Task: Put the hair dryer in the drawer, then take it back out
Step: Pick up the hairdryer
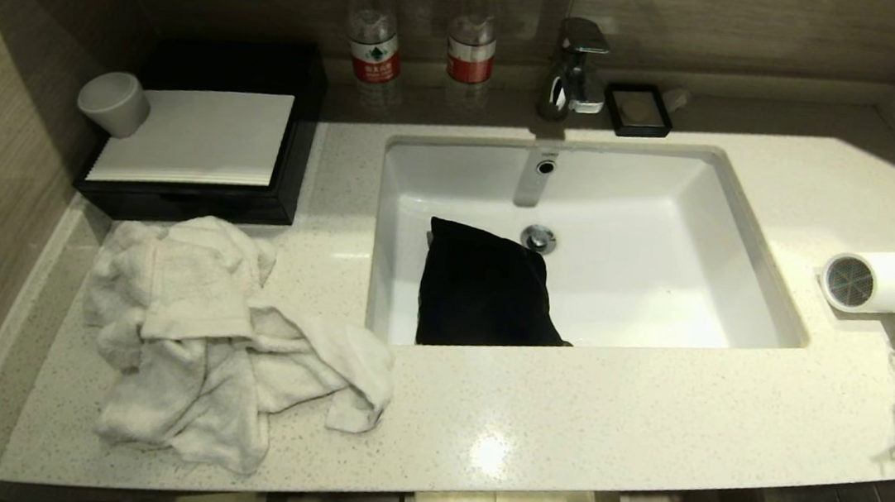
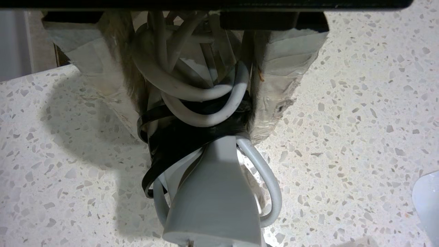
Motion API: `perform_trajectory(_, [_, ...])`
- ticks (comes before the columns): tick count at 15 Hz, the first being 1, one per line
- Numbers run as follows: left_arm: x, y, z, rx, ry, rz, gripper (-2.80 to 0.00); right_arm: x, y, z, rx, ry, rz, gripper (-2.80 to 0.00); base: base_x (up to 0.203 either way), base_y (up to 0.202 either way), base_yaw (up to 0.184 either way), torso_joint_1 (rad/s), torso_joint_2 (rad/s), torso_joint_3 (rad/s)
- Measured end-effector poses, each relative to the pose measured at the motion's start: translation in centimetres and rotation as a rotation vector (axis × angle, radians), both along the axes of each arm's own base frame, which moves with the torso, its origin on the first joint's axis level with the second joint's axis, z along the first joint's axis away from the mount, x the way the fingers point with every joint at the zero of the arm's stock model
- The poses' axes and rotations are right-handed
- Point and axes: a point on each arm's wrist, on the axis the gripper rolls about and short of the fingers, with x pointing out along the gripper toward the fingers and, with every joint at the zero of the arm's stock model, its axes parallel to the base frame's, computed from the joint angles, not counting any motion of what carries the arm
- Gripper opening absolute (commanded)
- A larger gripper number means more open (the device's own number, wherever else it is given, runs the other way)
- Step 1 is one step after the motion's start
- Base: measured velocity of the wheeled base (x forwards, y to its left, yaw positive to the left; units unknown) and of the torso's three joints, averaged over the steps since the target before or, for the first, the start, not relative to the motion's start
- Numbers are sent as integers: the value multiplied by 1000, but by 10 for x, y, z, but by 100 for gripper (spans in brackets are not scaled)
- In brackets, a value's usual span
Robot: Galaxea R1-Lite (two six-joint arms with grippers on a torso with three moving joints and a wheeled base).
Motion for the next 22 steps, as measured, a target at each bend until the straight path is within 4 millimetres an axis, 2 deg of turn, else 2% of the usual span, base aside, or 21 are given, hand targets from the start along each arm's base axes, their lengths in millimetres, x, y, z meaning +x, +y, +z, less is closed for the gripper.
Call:
perform_trajectory(5, [0, 0, 0, 0, 0, 0, -280, 0, 0, 0, -3, -3, -2, -280, 0, 0, 0, 0, 0, 0])
perform_trajectory(9, [0, 0, 0, 0, 0, 0, -280, -1, 0, 8, -23, -30, -2, -280, 0, 0, 0, 0, 0, 0])
perform_trajectory(17, [0, 0, 0, 0, 0, 0, -280, -15, 11, 25, -69, -82, -10, -280, 0, 0, 0, 0, 0, 0])
perform_trajectory(22, [0, 0, 0, 0, 0, 0, -280, -28, 20, 29, -97, -89, -2, -280, 0, 0, 0, 0, 0, 0])
